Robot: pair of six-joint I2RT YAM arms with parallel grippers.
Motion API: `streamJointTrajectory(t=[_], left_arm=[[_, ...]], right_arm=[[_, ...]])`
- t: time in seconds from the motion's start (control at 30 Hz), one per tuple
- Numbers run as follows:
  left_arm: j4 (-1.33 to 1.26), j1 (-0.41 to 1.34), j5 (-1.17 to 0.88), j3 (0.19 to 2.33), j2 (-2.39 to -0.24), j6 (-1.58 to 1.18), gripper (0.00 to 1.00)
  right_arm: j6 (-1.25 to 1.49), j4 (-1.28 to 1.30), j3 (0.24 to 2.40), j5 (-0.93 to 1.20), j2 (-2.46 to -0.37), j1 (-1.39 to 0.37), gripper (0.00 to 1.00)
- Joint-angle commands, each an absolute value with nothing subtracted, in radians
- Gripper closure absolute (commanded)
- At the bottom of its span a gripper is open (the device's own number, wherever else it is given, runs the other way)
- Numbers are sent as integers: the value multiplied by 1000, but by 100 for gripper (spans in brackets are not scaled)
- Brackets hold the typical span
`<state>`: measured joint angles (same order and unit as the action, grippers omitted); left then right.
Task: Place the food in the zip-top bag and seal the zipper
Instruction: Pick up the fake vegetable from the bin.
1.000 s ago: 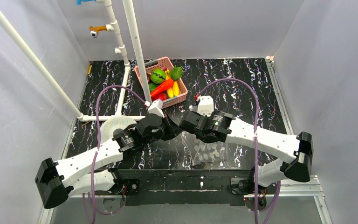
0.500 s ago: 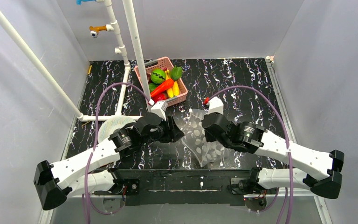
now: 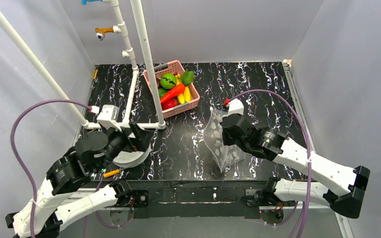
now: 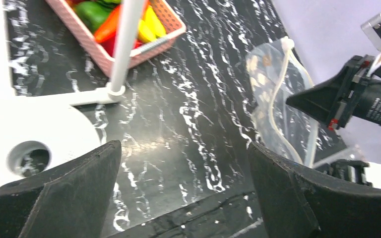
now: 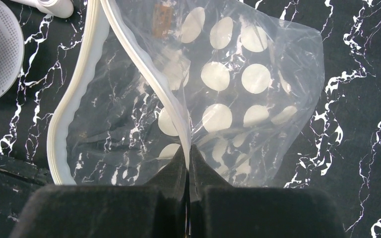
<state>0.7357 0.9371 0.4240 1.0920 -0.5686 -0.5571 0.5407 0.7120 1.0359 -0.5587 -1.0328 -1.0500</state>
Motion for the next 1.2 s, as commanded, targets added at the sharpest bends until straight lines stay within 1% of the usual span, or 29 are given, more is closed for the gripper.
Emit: streamJointTrajectory(t=[0.0,0.13,0.23,0.27,0.33,0.4,0.53,0.63,0.73,0.83,0.93,1.03,1.17], left_arm=[[862,933,557,1125,-626,-476,2],[768,931,436,1105,-728,-407,2],[701,930,404,1137,-885,-334,2],[702,930,412,1173,-952,-303,2],[709,930,430,1256,-1100,-243,7],[688,930,466,1322,-1228,-196,10],[660,940,499,1468,-1443,-112,17],[605,939,558,1537,-1584,-10,17],[553,922,641,1608,-1736,155,16],[517,859,697,1676,-1864,246,16],[475,792,693,1734,-1960,307,17],[412,768,704,1776,-2031,395,19],[366,739,696,1830,-2082,454,27]], right_arm=[[497,626,1044,-491,-1055,-1009,99],[497,639,1047,-488,-1061,-1004,99],[506,661,1030,-511,-1027,-995,99],[518,675,1023,-529,-1009,-991,99],[546,704,1001,-571,-967,-975,99],[587,739,975,-630,-921,-960,99],[716,873,950,-747,-848,-903,99],[785,947,943,-797,-808,-852,99],[750,933,930,-782,-766,-823,99],[727,908,919,-756,-725,-819,99],[710,883,900,-726,-679,-818,99],[676,843,869,-706,-643,-818,99],[650,846,856,-707,-629,-818,99]])
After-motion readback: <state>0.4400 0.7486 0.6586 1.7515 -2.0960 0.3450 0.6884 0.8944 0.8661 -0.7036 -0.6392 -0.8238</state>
